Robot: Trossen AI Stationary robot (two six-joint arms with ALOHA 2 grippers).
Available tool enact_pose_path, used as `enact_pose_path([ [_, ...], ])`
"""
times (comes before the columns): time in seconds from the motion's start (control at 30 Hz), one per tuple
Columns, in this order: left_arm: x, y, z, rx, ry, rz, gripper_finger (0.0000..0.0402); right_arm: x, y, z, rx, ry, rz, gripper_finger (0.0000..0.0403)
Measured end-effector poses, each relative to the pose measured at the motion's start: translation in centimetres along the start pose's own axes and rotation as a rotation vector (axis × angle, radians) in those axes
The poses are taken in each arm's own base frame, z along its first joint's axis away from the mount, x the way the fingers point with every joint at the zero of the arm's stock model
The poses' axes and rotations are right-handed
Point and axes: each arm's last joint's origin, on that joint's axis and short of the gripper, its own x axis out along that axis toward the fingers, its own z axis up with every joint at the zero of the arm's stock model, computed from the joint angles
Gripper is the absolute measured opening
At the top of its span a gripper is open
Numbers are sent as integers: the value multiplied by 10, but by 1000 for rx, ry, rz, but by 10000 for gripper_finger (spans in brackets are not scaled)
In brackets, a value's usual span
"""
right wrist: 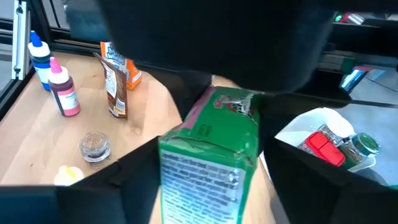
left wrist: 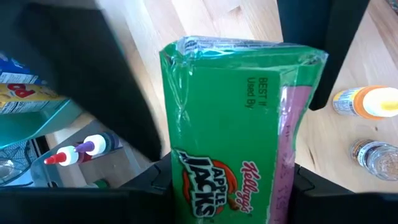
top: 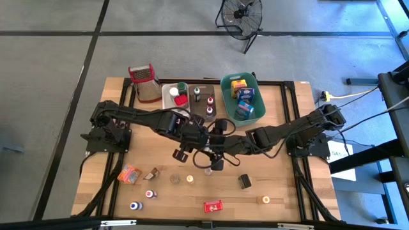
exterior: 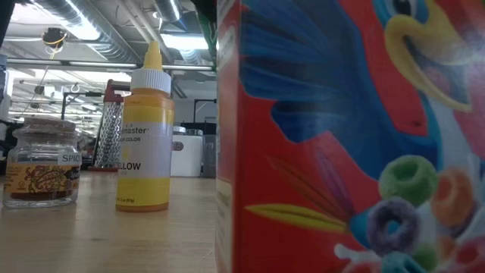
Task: Pick & Place Kitchen Items
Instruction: Put the green cereal box into the right green bin
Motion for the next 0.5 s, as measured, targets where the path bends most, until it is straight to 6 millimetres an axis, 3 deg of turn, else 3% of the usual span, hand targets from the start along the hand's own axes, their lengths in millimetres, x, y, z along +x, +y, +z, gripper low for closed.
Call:
enact_pose_path([
  [0.3,0,0,0,-22,-1,3,149,0,0,0,-1,1,4,166],
  [0.5,0,0,0,-26,-3,2,168,0,0,-1,-3,6,3,145],
])
